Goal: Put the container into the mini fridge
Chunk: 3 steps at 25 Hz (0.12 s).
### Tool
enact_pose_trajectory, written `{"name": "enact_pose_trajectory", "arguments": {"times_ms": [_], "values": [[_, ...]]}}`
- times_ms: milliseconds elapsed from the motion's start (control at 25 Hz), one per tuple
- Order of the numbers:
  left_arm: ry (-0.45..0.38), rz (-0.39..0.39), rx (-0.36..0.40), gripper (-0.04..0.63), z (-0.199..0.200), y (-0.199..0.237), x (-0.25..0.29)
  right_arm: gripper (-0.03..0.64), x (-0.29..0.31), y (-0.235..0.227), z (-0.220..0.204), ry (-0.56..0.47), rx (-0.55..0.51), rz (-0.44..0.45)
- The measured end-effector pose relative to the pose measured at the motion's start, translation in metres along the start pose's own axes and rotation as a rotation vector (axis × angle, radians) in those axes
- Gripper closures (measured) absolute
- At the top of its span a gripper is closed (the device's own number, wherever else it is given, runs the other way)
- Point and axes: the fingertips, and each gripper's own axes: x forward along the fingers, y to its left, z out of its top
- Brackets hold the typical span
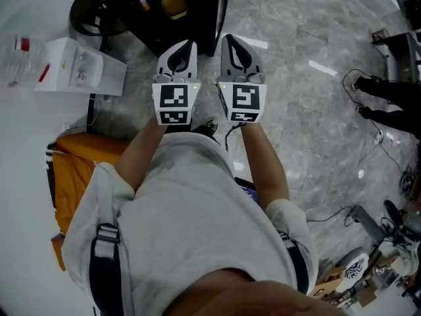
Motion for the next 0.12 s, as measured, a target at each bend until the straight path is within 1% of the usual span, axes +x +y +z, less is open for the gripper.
{"name": "enact_pose_trajectory", "arguments": {"times_ms": [120], "values": [[0.021, -0.024, 0.037, 0.581, -0.0048, 0.0011, -0.0004, 0.58, 0.0051, 0.0048, -0.0024, -0.003, 0.009, -0.007]]}}
